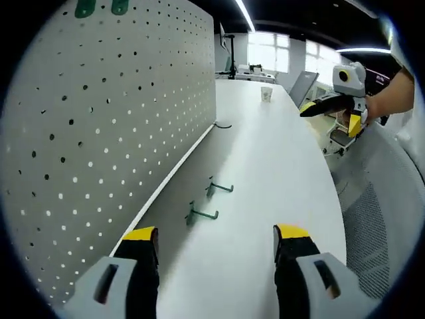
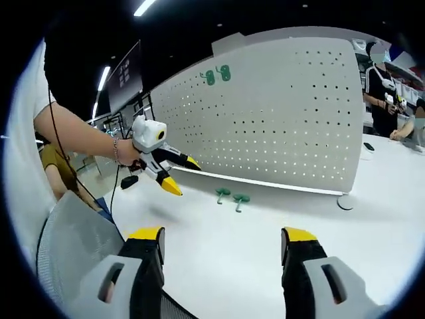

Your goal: Insert the hook assembly into the mounting plate slot until the hook locks in place.

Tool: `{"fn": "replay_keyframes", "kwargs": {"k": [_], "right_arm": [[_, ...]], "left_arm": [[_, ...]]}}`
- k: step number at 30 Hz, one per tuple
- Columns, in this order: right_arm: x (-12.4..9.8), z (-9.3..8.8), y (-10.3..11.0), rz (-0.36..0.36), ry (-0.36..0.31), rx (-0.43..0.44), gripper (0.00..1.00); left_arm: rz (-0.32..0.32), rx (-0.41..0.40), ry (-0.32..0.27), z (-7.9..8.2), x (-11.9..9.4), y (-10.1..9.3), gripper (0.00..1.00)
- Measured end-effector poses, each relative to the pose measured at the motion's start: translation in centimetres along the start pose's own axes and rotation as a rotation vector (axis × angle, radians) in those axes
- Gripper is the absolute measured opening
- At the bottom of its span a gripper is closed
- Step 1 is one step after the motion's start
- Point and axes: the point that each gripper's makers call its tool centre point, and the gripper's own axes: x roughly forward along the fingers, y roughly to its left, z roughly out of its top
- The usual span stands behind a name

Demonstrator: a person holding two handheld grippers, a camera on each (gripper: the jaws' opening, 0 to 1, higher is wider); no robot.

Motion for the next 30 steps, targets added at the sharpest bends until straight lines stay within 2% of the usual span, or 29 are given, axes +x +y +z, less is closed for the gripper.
{"fn": "replay_keyframes", "kwargs": {"k": [20,30], "right_arm": [[-0.2,-0.4,-0.3,0.007,0.026,0.008,0.72],[-0.4,-0.7,-0.6,0.000,0.032,0.016,0.72]], "left_arm": [[-0.069,0.052,0.094,-0.5,3.6,0.7,0.72],[-0.099,0.099,0.159,-1.1,4.9,1.0,0.72]]}}
